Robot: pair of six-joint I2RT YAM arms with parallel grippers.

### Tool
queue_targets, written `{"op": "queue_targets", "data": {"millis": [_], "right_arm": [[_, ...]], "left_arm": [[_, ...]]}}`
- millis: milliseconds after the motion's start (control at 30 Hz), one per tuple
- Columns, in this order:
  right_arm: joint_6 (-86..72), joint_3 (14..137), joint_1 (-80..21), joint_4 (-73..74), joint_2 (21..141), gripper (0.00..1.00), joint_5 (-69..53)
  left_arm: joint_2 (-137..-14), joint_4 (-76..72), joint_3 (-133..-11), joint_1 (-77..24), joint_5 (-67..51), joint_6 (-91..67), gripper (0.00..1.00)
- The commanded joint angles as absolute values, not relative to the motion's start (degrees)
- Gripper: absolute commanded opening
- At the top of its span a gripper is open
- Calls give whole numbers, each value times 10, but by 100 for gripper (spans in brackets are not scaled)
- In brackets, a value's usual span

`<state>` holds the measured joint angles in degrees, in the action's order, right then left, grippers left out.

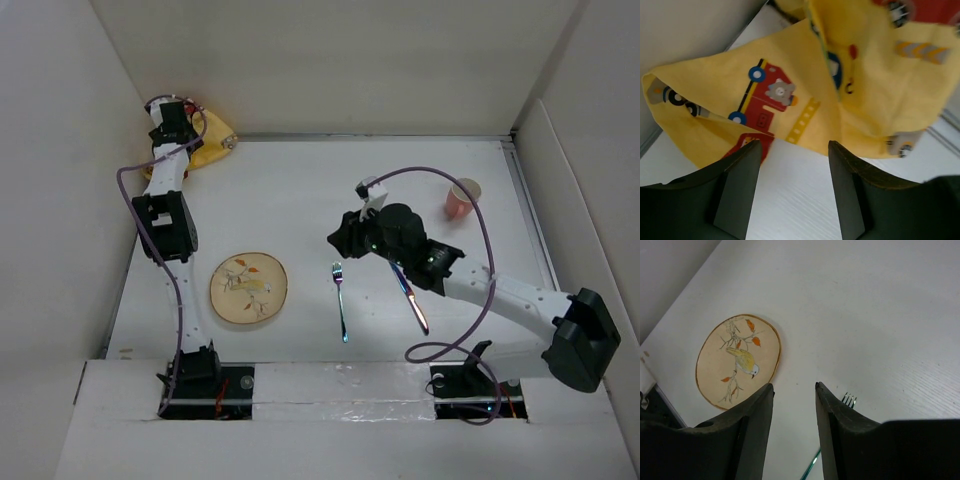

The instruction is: Set the dinner table for one person

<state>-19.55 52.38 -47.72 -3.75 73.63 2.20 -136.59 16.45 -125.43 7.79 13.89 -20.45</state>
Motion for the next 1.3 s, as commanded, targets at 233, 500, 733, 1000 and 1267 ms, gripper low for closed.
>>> {"op": "queue_targets", "data": {"millis": [233, 500, 733, 1000, 1267], "right_arm": [[-182, 598, -483, -75, 792, 45, -18], [-168, 610, -483, -76, 825, 44, -30], [-159, 628, -483, -69, 848, 44, -5], [-159, 629, -461, -61, 857, 44, -4], [-166, 611, -442, -76, 846, 44, -25]], "left_arm": [[-1412, 113, -1300, 83, 35, -183, 57], [-1431, 54, -1291, 77, 11, -181, 53], [-1485, 87, -1361, 77, 26, -185, 34], [-1484, 84, -1343, 77, 19, -179, 29], [-1470, 89, -1324, 77, 62, -149, 23]]}}
